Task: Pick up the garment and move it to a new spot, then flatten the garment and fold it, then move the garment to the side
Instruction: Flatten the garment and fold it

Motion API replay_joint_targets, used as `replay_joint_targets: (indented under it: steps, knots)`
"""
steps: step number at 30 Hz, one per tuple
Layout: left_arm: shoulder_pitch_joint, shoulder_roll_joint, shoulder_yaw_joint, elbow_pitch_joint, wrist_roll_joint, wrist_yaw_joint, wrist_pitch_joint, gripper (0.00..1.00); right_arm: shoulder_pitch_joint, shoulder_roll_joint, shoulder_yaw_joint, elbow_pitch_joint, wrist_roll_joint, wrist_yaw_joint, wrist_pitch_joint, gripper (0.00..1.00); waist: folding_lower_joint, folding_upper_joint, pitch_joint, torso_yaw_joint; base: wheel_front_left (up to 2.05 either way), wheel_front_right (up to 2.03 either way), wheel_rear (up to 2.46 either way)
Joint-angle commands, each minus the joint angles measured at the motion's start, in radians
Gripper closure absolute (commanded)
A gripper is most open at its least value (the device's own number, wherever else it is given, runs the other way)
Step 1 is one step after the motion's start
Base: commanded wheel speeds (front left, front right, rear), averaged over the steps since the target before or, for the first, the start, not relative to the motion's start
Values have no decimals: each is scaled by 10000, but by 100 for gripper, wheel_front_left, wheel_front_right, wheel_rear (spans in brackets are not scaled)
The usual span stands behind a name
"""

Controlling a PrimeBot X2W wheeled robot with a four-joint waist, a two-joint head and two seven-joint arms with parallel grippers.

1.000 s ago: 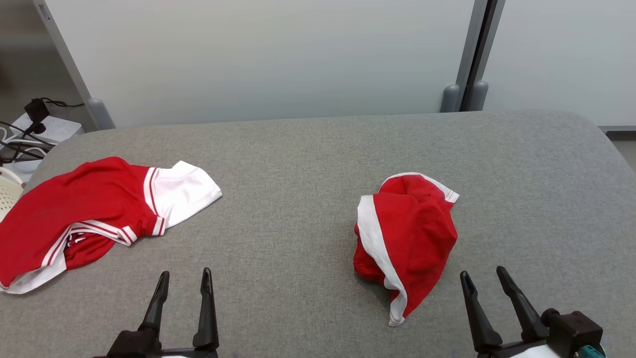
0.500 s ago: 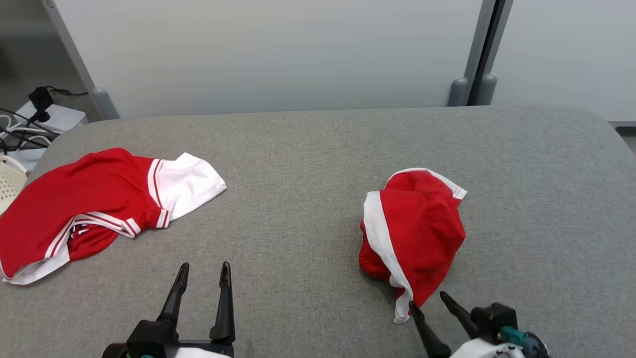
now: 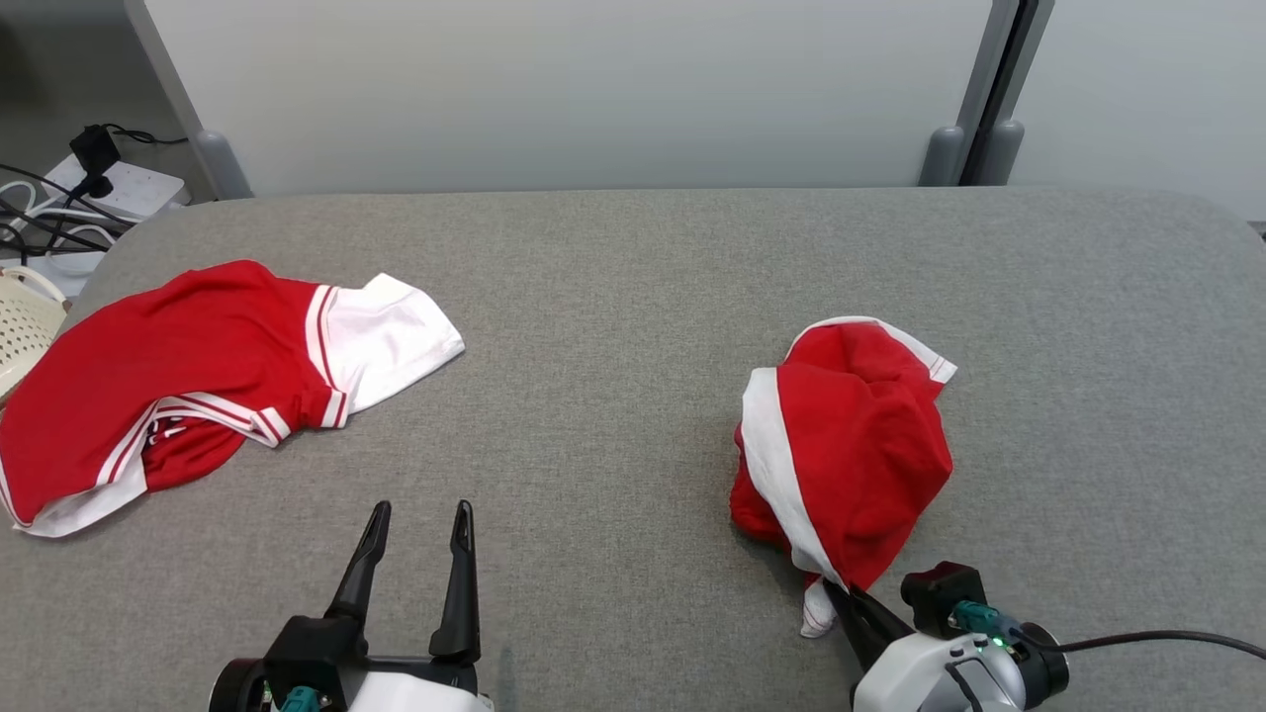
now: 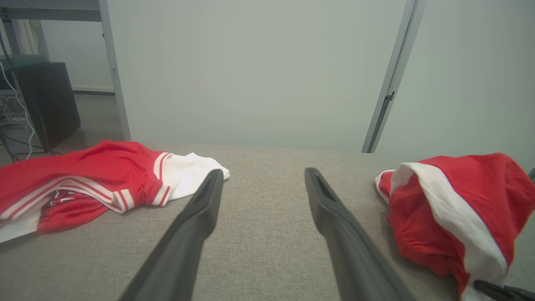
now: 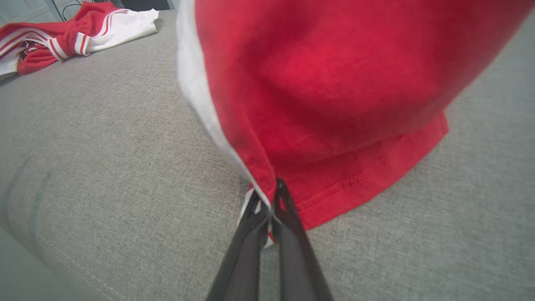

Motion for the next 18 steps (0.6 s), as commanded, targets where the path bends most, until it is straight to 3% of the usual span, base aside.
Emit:
replay_joint_targets:
  steps: [1,6,11,18]
  knots:
    - [-516,22,268,-227,-122,-58,-59,0,-307,54,80,-32,-16,12,-134,100,0,0,5,-79,0,0,0]
    - [-606,22,227,-286,-171,-67,-59,0,-342,-59,-572,21,-280,12,-134,100,0,0,46,-281,0,0,0]
    - [-897,22,-46,-264,-265,-256,-59,0,-112,-679,-2137,-247,-798,12,-134,100,0,0,151,-544,0,0,0]
    - [-1574,22,-1094,402,-772,-1116,-59,0,326,-1194,-4469,-828,-2219,12,-134,100,0,0,336,-976,0,0,0]
